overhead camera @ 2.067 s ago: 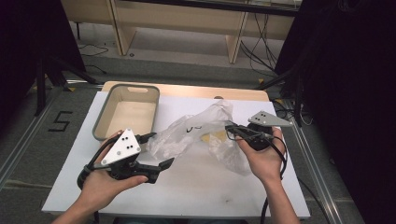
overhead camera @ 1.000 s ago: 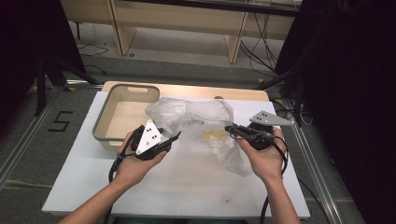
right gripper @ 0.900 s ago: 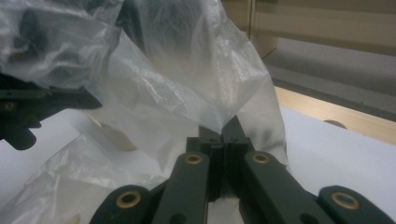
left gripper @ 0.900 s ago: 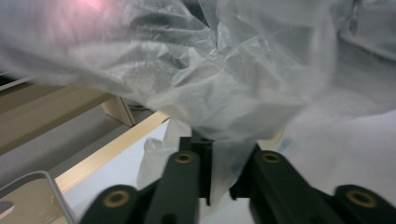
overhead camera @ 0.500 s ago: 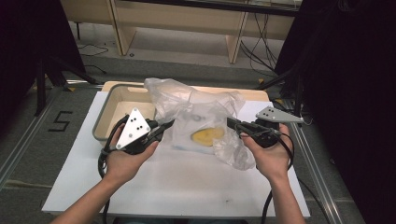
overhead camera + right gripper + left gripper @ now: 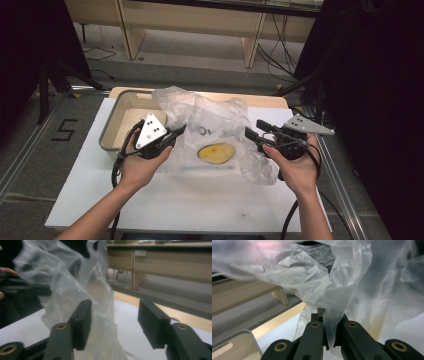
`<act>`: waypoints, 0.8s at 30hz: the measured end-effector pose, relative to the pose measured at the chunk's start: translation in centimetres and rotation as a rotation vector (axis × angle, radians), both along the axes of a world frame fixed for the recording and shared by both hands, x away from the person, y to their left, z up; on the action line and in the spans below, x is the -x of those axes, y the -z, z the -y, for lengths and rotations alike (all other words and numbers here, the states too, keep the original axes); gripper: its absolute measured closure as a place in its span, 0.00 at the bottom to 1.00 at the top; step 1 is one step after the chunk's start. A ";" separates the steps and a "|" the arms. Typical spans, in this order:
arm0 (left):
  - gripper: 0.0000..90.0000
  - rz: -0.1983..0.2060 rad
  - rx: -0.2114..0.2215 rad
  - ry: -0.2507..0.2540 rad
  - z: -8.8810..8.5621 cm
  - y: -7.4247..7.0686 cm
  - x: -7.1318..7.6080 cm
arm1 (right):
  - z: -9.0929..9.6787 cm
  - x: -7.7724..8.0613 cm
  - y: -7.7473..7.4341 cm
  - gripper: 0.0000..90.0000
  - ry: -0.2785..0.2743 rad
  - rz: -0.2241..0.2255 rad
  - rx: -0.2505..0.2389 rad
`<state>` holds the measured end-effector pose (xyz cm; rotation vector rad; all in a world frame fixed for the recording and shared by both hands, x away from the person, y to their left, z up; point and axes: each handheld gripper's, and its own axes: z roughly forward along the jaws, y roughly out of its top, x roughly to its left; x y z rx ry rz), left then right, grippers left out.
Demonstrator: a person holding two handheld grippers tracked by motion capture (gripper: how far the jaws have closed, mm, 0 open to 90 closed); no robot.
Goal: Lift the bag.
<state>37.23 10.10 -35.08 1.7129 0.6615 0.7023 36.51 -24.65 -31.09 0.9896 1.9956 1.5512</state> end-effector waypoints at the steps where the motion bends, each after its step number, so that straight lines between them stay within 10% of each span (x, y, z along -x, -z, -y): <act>1: 0.99 -0.010 -0.003 -0.006 0.0 0.2 -0.2 | 0.3 0.2 -0.1 0.48 -0.003 0.013 -0.007; 11: 0.99 -0.066 -0.006 -0.064 -0.4 1.4 -2.0 | 4.5 1.6 -0.3 0.42 0.084 0.092 -0.050; 19: 0.99 -0.079 -0.020 -0.099 -0.6 2.0 -2.8 | 7.9 1.1 3.8 0.47 0.208 0.004 0.131; 24: 0.99 -0.080 -0.033 -0.106 -0.8 2.2 -3.0 | 9.4 1.2 5.8 0.48 0.194 -0.044 0.158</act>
